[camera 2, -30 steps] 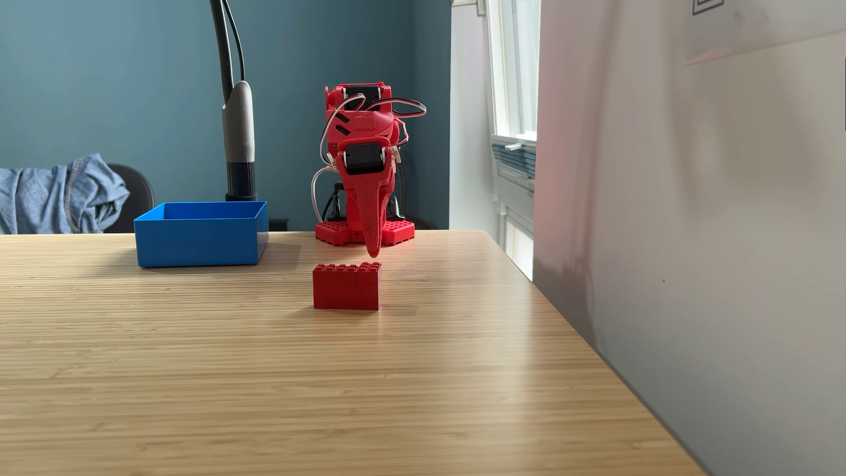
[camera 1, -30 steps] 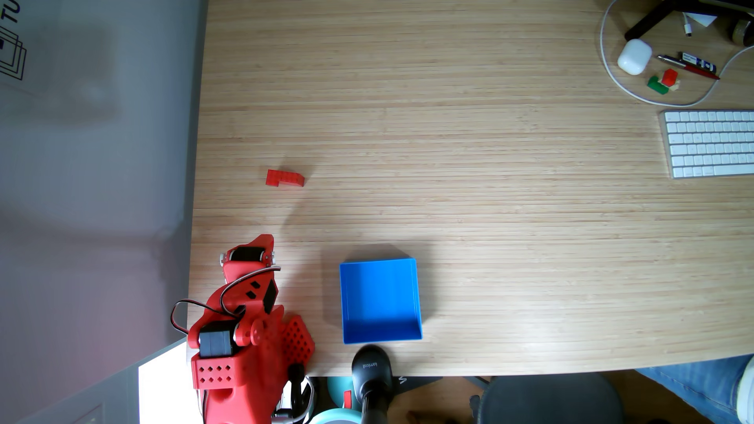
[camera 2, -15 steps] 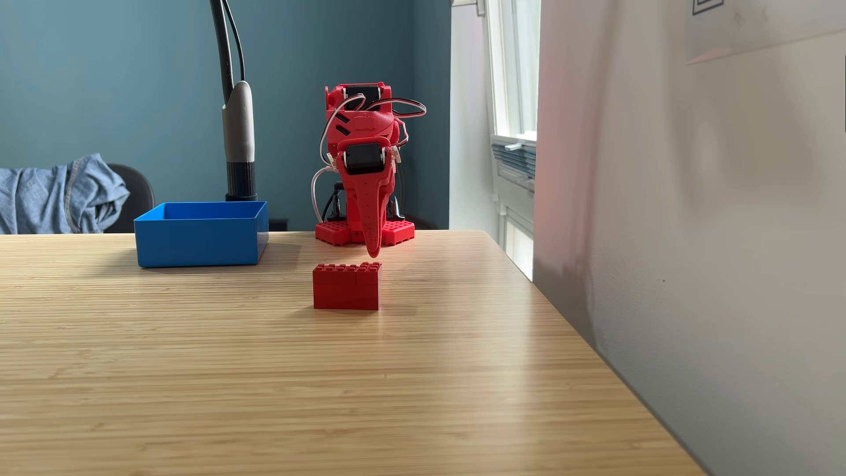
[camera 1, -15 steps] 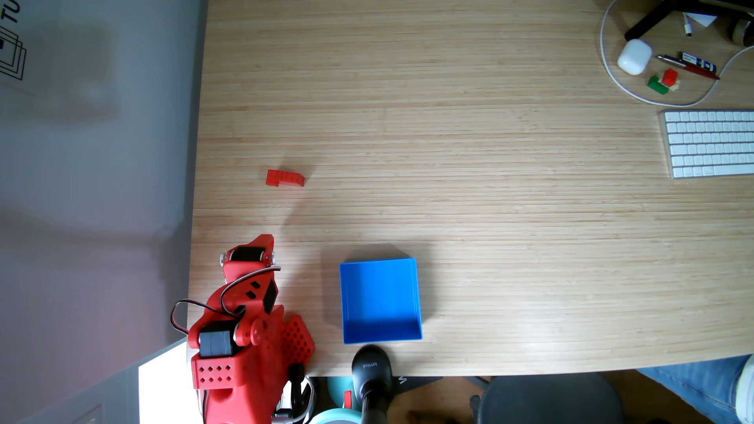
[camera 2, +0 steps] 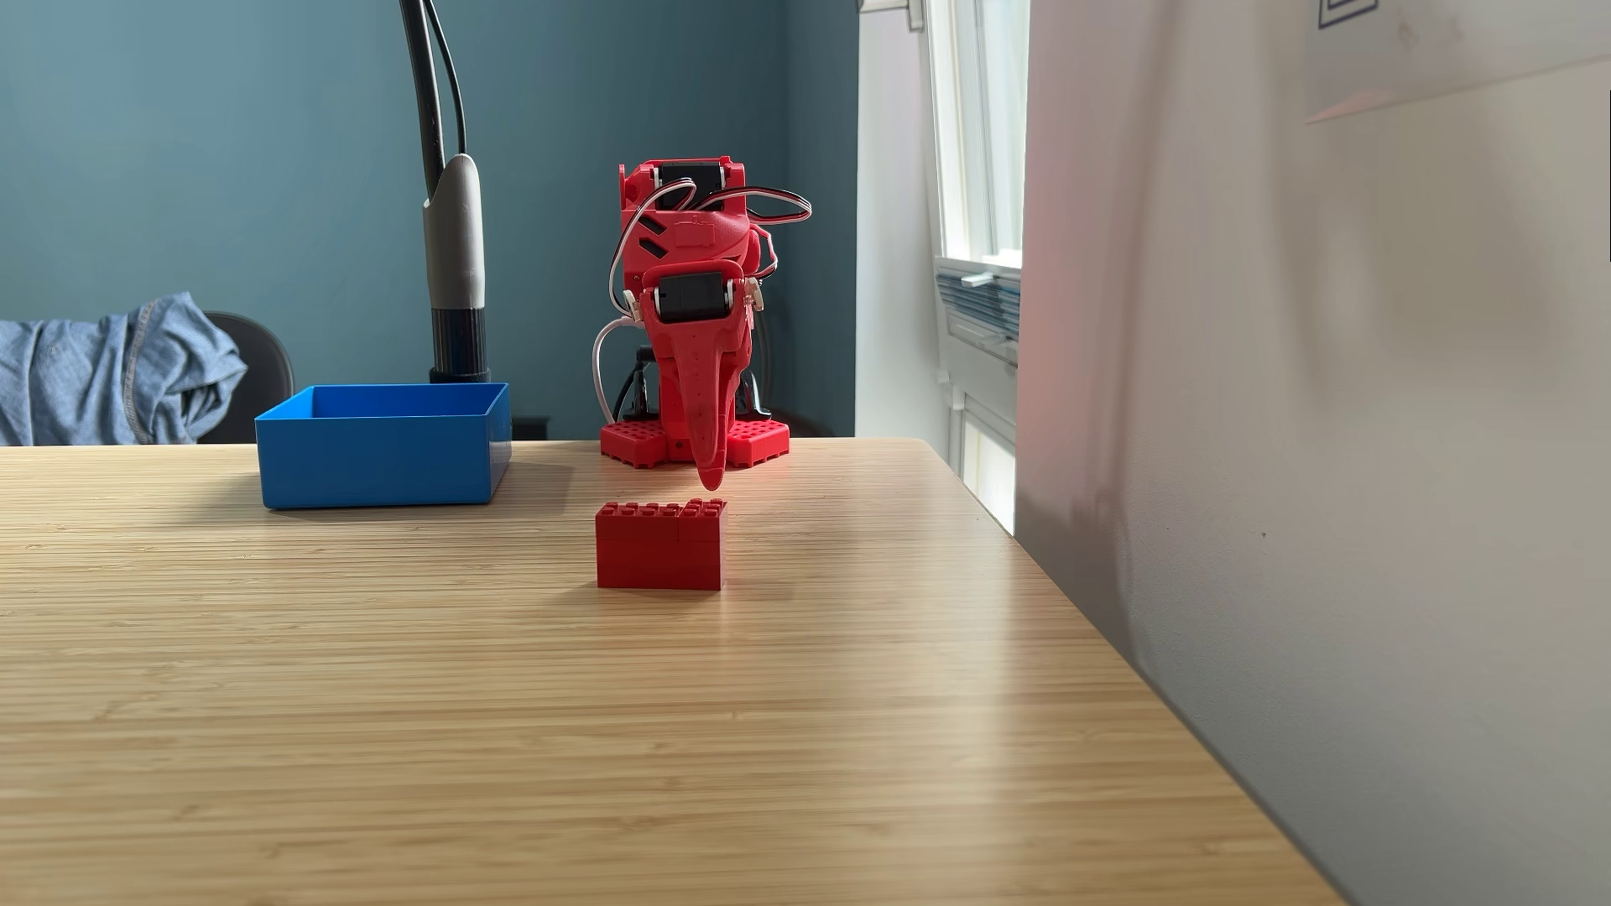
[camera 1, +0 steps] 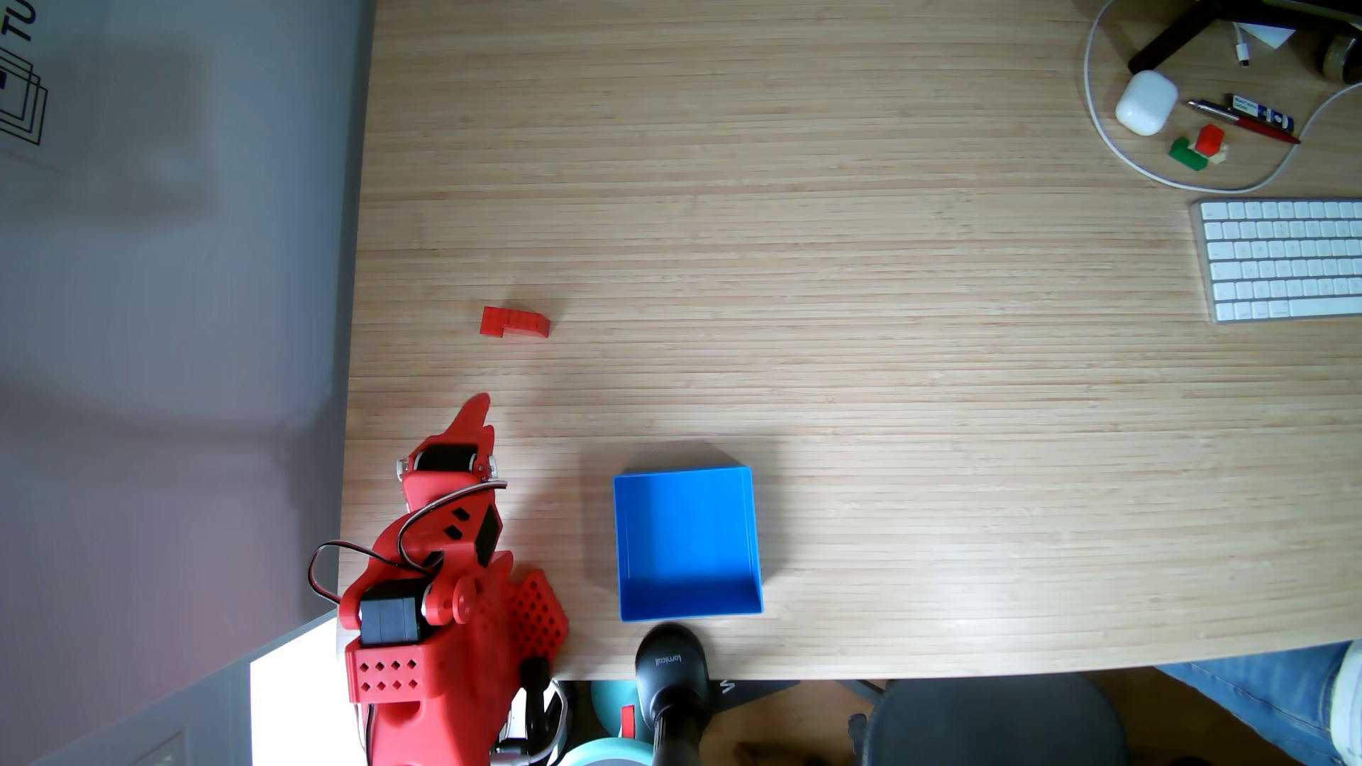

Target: Put the red lego brick in blue bin

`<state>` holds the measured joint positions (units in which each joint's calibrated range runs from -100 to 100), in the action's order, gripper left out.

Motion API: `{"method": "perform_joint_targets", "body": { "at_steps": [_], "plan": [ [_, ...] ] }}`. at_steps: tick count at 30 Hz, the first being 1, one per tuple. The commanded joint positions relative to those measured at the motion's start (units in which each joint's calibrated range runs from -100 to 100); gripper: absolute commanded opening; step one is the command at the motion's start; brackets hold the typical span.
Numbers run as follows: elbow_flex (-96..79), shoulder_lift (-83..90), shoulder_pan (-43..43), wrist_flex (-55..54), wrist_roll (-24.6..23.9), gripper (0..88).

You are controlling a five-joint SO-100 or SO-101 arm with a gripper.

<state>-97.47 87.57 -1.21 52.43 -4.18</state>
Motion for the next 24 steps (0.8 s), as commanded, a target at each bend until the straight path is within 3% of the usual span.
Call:
{"method": "perform_joint_targets", "body": {
  "at_steps": [1, 13, 24],
  "plan": [
    [2.2, -0.4, 0.0, -4.1, 0.1, 30.3],
    [15.5, -4.1, 0.8, -4.4, 0.0, 31.5],
    [37.5, -35.3, -4.2, -4.5, -0.6, 35.0]
  ]
}}
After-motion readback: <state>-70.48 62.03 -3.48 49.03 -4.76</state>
